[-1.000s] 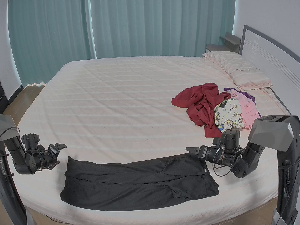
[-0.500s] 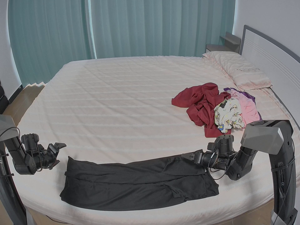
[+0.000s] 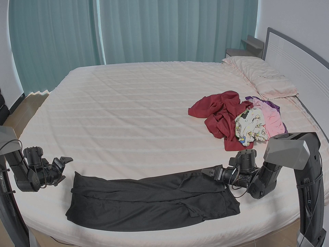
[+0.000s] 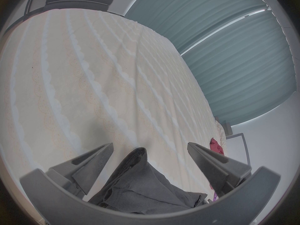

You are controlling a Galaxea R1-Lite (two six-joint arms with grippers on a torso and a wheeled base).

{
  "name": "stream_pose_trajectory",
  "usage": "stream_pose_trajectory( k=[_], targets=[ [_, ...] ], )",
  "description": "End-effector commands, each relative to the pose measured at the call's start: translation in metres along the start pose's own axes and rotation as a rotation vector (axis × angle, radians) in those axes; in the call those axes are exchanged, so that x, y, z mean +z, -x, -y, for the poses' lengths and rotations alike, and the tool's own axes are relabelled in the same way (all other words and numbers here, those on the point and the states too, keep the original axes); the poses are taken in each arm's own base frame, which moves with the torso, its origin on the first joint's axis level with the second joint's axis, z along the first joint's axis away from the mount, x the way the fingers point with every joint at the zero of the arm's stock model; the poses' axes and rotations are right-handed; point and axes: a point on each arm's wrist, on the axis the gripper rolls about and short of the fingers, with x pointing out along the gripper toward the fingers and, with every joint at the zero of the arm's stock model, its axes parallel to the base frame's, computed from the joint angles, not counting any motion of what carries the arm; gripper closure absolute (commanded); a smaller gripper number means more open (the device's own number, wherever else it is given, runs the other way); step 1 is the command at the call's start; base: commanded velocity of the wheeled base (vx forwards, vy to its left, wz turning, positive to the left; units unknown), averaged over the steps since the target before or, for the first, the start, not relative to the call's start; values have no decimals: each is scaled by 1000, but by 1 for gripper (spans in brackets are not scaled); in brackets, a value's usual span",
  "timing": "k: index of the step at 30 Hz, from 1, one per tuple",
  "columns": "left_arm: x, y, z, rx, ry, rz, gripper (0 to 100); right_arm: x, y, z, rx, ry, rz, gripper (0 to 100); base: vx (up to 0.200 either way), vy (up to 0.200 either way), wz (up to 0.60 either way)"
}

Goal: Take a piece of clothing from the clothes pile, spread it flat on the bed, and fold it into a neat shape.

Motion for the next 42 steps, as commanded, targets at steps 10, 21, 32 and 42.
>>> stream_pose_trajectory(
  k=[10, 21, 32, 42],
  targets=[
    [-1, -1, -1, 3, 2, -1, 0, 6, 1, 2, -1, -15, 22, 100, 0, 0, 0],
    [-1, -1, -1, 4, 1, -2, 0, 13, 2, 3, -5, -11, 75, 100, 0, 0, 0],
    [-1, -1, -1, 5, -1, 0, 0, 10, 3, 5, -17, -13, 58, 0, 0, 0, 0],
    [0, -1, 0, 2, 5, 4, 0, 26, 11, -26, 15, 19, 72, 0, 0, 0, 0]
  ],
)
